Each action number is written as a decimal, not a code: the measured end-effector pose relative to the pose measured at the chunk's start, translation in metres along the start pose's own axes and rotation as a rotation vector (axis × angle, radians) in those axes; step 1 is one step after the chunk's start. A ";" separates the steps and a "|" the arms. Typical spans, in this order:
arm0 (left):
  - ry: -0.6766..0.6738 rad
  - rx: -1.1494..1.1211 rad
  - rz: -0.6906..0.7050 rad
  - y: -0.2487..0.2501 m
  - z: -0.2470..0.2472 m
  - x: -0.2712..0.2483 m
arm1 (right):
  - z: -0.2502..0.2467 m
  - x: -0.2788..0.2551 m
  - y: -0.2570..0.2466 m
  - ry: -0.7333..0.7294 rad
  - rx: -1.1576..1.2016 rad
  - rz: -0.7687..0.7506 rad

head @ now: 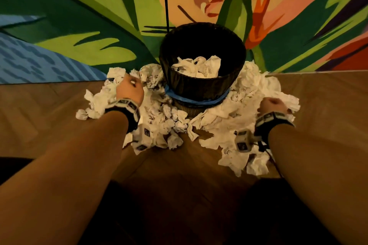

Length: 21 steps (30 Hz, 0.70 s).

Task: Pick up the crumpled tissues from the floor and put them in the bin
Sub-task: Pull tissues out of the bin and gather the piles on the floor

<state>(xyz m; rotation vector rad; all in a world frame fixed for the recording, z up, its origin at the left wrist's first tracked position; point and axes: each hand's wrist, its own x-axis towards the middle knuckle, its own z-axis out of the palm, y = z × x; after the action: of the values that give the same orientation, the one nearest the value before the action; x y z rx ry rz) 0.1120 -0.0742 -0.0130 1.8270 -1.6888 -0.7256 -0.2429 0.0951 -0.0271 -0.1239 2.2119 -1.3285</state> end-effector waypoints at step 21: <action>-0.912 0.669 0.135 -0.081 0.117 -0.126 | 0.077 -0.082 0.130 -0.783 -1.183 -0.338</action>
<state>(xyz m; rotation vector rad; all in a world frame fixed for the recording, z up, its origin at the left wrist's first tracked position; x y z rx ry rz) 0.0778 0.0529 -0.1504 1.8708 -2.8913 -1.1346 -0.1092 0.1286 -0.1301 -1.2339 1.9621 0.1269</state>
